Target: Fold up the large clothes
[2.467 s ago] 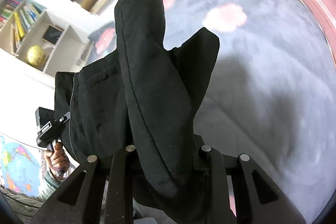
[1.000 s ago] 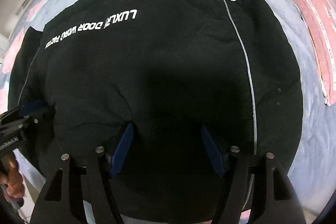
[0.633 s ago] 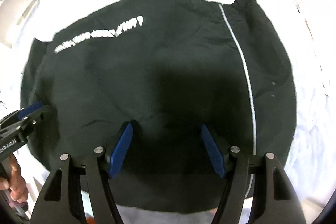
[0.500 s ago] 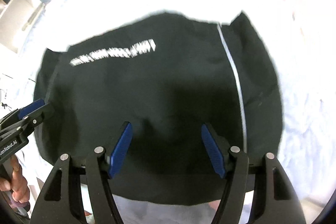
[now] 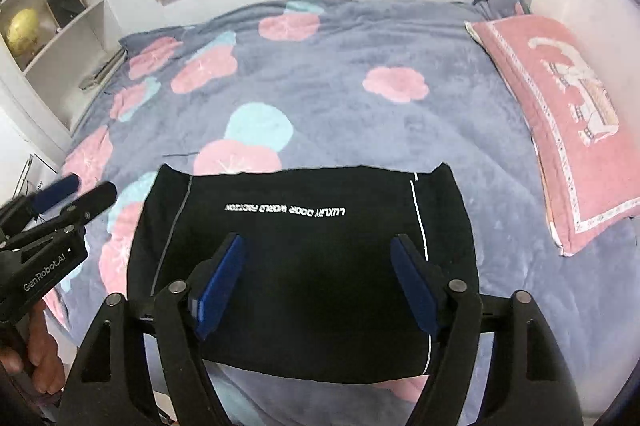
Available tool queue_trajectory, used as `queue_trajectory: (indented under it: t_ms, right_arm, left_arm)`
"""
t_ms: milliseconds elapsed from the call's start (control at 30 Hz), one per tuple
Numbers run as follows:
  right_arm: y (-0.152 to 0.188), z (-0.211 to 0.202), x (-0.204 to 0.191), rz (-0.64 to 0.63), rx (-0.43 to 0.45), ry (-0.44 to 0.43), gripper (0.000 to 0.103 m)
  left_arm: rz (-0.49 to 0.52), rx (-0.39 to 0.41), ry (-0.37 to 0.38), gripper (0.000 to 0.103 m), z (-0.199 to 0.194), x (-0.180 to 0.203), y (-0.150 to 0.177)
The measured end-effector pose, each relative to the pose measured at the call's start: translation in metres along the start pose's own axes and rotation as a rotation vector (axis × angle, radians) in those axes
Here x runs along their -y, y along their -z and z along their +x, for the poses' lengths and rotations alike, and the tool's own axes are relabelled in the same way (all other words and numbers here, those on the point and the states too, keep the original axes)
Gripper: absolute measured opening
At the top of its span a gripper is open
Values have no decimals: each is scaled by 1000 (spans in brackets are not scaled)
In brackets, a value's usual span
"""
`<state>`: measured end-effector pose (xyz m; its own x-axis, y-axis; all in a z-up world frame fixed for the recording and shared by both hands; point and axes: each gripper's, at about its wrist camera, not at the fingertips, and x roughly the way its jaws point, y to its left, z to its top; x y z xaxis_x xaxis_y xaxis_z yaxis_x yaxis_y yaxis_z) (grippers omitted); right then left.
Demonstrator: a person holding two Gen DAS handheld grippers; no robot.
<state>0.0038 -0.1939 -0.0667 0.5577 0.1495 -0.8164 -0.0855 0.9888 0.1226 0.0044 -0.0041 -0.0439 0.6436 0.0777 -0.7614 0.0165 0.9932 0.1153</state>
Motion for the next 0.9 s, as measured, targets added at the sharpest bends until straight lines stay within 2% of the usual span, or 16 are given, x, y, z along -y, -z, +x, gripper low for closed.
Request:
queue_trajectory:
  t_ms: [33,133,300,900]
  right_arm:
    - [-1,-5,-2,0,5,-1,82]
    - [-1,-5,-7,15,4,-15,82]
    - [-4,-10,-8,23,4,-3,82]
    - [-2,-5,19,95,-23,45,82]
  left_arm:
    - [14,30,-28,62,-10,1,-3]
    - [6,66,-45,63,-27,-1,-12]
    - [-45,28,-39,63,-32,-7,-18]
    - [4,-18,-20,63,-22,9,-12]
